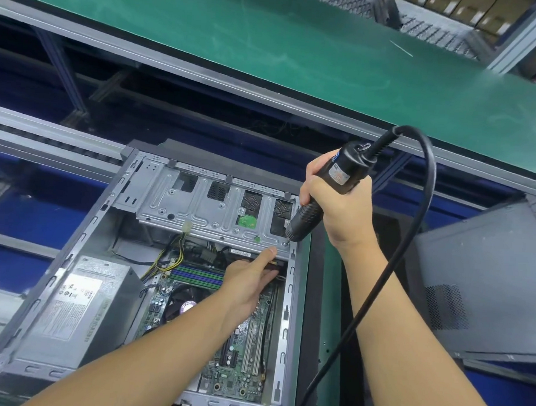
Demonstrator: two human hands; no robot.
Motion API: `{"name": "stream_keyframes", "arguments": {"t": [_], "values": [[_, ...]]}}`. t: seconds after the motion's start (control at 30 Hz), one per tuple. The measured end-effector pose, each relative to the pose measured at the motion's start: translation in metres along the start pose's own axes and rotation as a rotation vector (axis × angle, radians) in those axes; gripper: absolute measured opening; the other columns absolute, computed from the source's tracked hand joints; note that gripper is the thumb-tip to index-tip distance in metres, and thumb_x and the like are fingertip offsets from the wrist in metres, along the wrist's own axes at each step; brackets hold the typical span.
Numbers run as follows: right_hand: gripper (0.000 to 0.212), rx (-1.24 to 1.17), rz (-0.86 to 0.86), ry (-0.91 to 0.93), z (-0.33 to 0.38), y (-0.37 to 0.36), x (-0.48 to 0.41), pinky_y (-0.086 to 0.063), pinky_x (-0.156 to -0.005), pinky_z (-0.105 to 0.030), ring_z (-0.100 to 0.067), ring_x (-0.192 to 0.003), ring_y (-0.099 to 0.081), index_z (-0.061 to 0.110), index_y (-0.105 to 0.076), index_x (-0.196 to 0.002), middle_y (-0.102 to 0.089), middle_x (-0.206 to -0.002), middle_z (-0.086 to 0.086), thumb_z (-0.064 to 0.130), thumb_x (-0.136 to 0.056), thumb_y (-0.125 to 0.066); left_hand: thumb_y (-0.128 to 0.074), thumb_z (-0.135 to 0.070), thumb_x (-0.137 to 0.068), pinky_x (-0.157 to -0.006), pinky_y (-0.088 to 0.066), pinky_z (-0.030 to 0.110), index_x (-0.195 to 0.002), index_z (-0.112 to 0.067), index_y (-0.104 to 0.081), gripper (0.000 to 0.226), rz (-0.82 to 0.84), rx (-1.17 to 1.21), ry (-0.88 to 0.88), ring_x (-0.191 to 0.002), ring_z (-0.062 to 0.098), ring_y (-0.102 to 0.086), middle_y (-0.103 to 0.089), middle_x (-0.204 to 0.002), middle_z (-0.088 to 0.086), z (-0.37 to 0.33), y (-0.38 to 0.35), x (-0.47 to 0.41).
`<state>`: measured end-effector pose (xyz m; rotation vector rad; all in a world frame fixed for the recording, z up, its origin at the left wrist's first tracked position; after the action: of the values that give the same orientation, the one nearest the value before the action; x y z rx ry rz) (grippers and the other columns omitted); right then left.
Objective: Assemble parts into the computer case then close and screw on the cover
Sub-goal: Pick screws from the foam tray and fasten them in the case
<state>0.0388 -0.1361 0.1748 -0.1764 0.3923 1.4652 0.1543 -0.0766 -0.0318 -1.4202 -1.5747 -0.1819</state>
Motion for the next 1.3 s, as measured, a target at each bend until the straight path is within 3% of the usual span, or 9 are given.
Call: {"name": "stream_keyframes", "arguments": {"t": [0.27,0.37,0.47,0.8,0.87,0.93,0.97,1.13,1.3], "values": [[0.015,0.04,0.002,-0.048,-0.002,-0.002,0.002,-0.055,-0.066,-0.035,-0.024,-0.059,-0.056,0.01,-0.059,-0.076,-0.06,-0.064,-0.004,-0.005,-0.075,-0.06,-0.082,-0.02,-0.079,-0.101,-0.05,0.034,-0.102,0.001,-0.052,0.043,-0.005,0.006,-0.009,-0.092,0.021,-0.066,-0.059,-0.115,0.021,0.0,0.001,-0.001],[0.012,0.047,0.005,-0.055,-0.003,-0.003,0.003,-0.055,-0.068,-0.039,-0.027,-0.06,-0.057,0.01,-0.06,-0.078,-0.06,-0.065,-0.007,-0.001,-0.076,-0.06,-0.082,-0.019,-0.079,-0.09,-0.054,0.028,-0.1,0.001,-0.053,0.041,-0.01,0.008,-0.02,-0.093,0.021,-0.066,-0.06,-0.114,0.023,0.0,0.002,-0.002],[0.015,0.051,0.002,-0.052,-0.003,-0.003,0.003,-0.055,-0.067,-0.03,-0.018,-0.062,-0.058,0.009,-0.06,-0.077,-0.062,-0.068,-0.001,-0.007,-0.075,-0.06,-0.082,-0.019,-0.079,-0.083,-0.055,0.024,-0.106,0.002,-0.053,0.045,-0.005,0.014,-0.02,-0.094,0.022,-0.066,-0.061,-0.113,0.022,-0.001,0.002,-0.002],[0.036,-0.014,0.01,0.008,0.006,-0.001,0.001,-0.05,-0.061,-0.027,-0.012,-0.061,-0.055,0.017,-0.061,-0.073,-0.061,-0.069,0.001,-0.018,-0.069,-0.057,-0.081,-0.027,-0.08,-0.098,-0.052,0.033,-0.104,0.003,-0.052,0.048,0.009,-0.084,-0.009,-0.091,0.019,-0.067,-0.062,-0.113,0.017,-0.002,0.001,0.002],[0.041,-0.045,-0.001,0.045,0.013,0.004,-0.001,-0.049,-0.059,-0.029,-0.015,-0.058,-0.055,0.022,-0.062,-0.075,-0.062,-0.071,0.002,-0.019,-0.069,-0.056,-0.077,-0.039,-0.082,-0.08,-0.054,0.029,-0.105,-0.001,-0.055,0.05,0.016,-0.211,0.031,-0.075,0.014,-0.065,-0.067,-0.097,0.008,-0.003,0.0,0.008],[0.044,-0.061,0.012,0.086,0.021,0.006,-0.003,-0.051,-0.059,-0.029,-0.013,-0.059,-0.057,0.024,-0.063,-0.078,-0.063,-0.076,0.005,-0.019,-0.071,-0.057,-0.067,-0.055,-0.085,-0.051,-0.036,0.025,-0.086,-0.01,-0.058,0.046,0.046,-0.385,0.071,-0.054,0.012,-0.047,-0.055,-0.066,-0.002,-0.002,0.0,0.017],[0.044,-0.07,0.016,0.098,0.025,0.007,-0.003,-0.051,-0.059,-0.028,-0.012,-0.06,-0.057,0.024,-0.063,-0.079,-0.064,-0.077,0.006,-0.019,-0.071,-0.057,-0.061,-0.062,-0.086,-0.048,-0.027,0.026,-0.071,-0.017,-0.052,0.048,0.072,-0.474,0.074,-0.048,0.012,-0.037,-0.044,-0.056,-0.005,-0.002,0.0,0.022],[0.044,-0.115,-0.034,0.109,0.035,0.019,0.006,-0.049,-0.059,-0.031,-0.019,-0.056,-0.055,0.028,-0.064,-0.077,-0.062,-0.072,0.002,-0.015,-0.07,-0.057,-0.041,-0.056,-0.091,-0.06,-0.021,0.033,-0.048,-0.027,-0.026,0.054,0.052,-0.8,-0.334,-0.044,0.015,-0.021,-0.024,-0.048,-0.007,-0.025,-0.006,0.042],[0.038,-0.143,-0.117,0.097,0.041,0.042,0.028,-0.048,-0.06,-0.035,-0.025,-0.051,-0.054,0.027,-0.065,-0.079,-0.061,-0.073,-0.001,-0.009,-0.073,-0.057,-0.043,-0.047,-0.095,-0.048,-0.014,0.028,-0.053,-0.026,-0.026,0.049,0.198,-0.921,-0.631,-0.044,0.011,-0.018,-0.02,-0.048,-0.011,-0.038,-0.039,0.058]]}}
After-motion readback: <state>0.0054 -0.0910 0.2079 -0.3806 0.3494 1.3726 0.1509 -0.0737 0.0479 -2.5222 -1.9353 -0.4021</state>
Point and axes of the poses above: each hand's wrist, its own x-axis away from the middle knuckle, its own y-axis out of the back of the hand, z = x × y, the point moved 6 cm from there along -x, towards the middle knuckle
